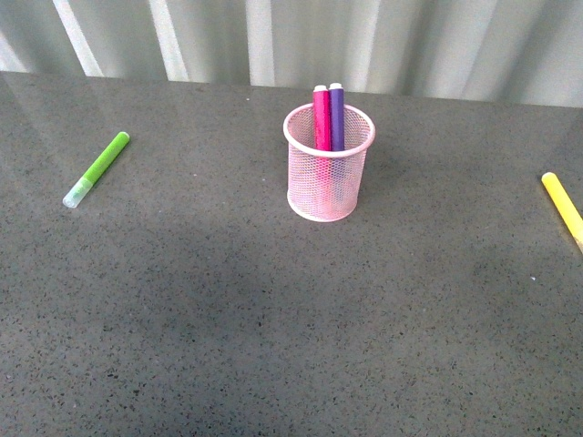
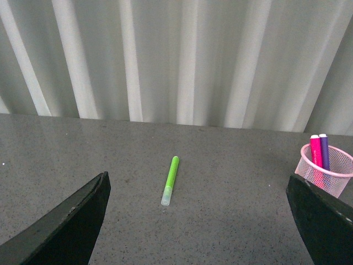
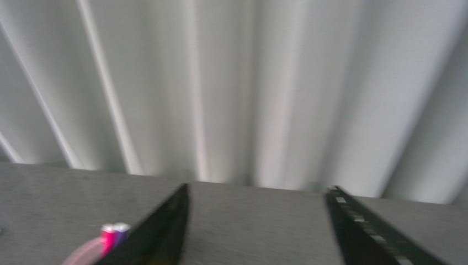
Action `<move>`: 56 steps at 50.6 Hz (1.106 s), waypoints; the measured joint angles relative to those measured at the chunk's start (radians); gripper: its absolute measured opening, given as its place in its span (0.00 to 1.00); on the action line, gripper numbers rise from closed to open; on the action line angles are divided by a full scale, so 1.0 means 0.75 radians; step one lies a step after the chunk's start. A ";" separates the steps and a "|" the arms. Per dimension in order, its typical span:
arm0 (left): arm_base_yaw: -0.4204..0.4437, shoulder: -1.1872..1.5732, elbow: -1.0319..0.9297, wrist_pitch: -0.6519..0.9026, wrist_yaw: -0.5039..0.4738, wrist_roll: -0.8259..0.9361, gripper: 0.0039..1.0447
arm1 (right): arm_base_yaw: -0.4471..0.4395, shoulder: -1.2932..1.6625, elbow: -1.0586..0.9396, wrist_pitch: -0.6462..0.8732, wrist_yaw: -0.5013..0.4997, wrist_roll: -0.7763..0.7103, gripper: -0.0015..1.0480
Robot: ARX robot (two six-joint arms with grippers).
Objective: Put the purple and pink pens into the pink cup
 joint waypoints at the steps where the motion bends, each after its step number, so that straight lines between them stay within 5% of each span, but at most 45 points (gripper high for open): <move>1: 0.000 0.000 0.000 0.001 -0.001 0.000 0.94 | -0.011 -0.018 -0.021 0.003 -0.006 0.000 0.44; 13: 0.000 0.000 0.000 0.001 -0.001 0.000 0.94 | -0.093 -0.209 -0.217 0.002 -0.095 -0.001 0.03; 32: 0.000 0.000 0.000 0.001 -0.001 0.000 0.94 | -0.285 -0.604 -0.426 -0.190 -0.265 0.000 0.03; 56: 0.000 -0.001 0.000 0.001 -0.001 0.000 0.94 | -0.289 -0.942 -0.495 -0.421 -0.276 0.001 0.03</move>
